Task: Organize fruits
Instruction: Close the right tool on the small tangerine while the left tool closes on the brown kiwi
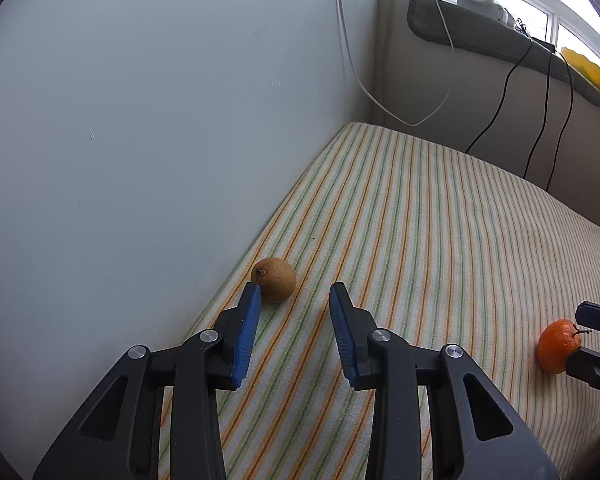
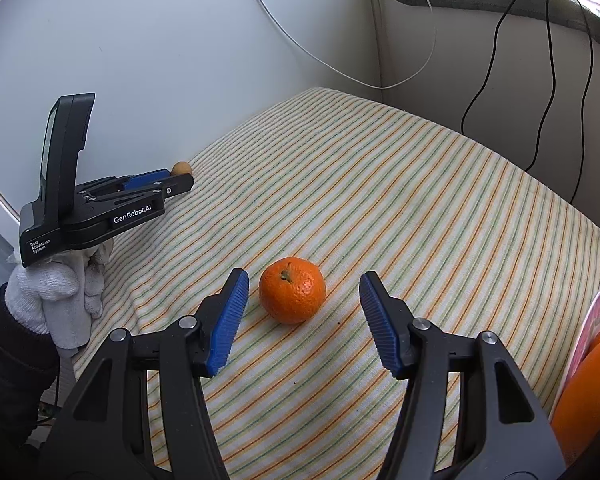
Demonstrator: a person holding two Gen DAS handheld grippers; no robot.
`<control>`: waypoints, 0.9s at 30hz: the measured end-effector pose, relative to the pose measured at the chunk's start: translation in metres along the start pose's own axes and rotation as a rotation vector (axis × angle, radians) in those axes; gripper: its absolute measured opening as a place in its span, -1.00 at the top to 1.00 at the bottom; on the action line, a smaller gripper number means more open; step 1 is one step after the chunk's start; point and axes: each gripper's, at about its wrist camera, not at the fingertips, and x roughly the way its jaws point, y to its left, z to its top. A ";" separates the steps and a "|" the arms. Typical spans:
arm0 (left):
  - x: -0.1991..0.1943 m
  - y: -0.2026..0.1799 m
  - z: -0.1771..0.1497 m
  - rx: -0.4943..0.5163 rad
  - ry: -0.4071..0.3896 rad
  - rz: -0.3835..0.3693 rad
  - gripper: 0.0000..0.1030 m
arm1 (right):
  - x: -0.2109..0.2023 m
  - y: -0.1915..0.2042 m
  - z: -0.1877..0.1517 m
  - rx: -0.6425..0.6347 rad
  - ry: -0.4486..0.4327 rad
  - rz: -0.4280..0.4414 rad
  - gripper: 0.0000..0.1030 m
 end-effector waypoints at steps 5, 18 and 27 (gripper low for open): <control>0.002 0.003 0.002 -0.003 -0.002 0.006 0.34 | 0.010 0.003 0.003 -0.014 0.015 -0.002 -0.12; 0.004 0.015 0.003 -0.053 -0.016 0.000 0.70 | 0.019 0.011 0.000 -0.053 0.031 -0.011 0.23; -0.002 0.008 0.002 -0.009 -0.027 -0.020 0.86 | 0.005 0.010 -0.003 -0.041 0.003 -0.015 0.24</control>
